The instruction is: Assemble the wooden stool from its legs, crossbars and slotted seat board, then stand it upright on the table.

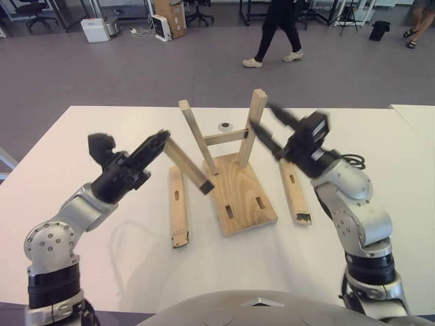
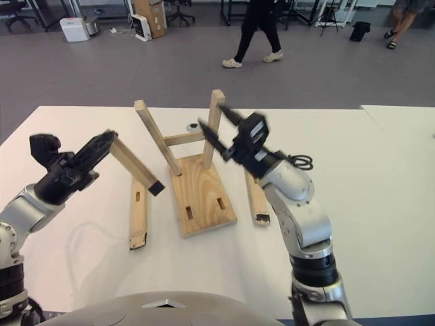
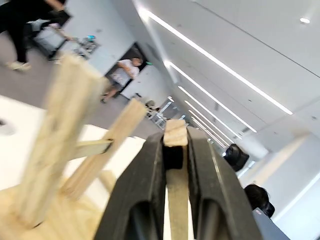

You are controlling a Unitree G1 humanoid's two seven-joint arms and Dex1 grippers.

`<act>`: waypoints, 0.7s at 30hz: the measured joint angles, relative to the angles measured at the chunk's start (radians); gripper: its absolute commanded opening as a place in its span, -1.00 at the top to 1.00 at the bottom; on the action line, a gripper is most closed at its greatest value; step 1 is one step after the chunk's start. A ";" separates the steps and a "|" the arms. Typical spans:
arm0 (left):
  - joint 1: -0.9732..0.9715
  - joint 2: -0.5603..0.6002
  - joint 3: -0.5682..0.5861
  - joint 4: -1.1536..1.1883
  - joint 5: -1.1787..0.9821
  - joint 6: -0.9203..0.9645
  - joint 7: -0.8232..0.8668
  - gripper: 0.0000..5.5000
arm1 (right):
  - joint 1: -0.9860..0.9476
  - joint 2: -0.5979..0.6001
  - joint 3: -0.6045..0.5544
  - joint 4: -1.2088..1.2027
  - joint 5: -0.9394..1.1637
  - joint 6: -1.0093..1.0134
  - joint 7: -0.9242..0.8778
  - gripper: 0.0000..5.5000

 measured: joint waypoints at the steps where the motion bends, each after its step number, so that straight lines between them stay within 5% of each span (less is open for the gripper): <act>1: 0.002 0.003 -0.001 0.011 0.057 -0.019 -0.025 0.85 | 0.018 -0.014 0.017 0.000 -0.013 0.010 0.014 0.04; 12: 0.185 -0.058 -0.144 0.041 0.518 -0.240 -0.196 0.85 | 0.004 -0.003 0.007 0.008 -0.024 0.000 0.006 0.04; 21: 0.152 -0.050 -0.135 0.162 0.664 -0.372 -0.299 0.85 | 0.005 0.016 -0.002 0.007 -0.031 -0.018 -0.016 0.04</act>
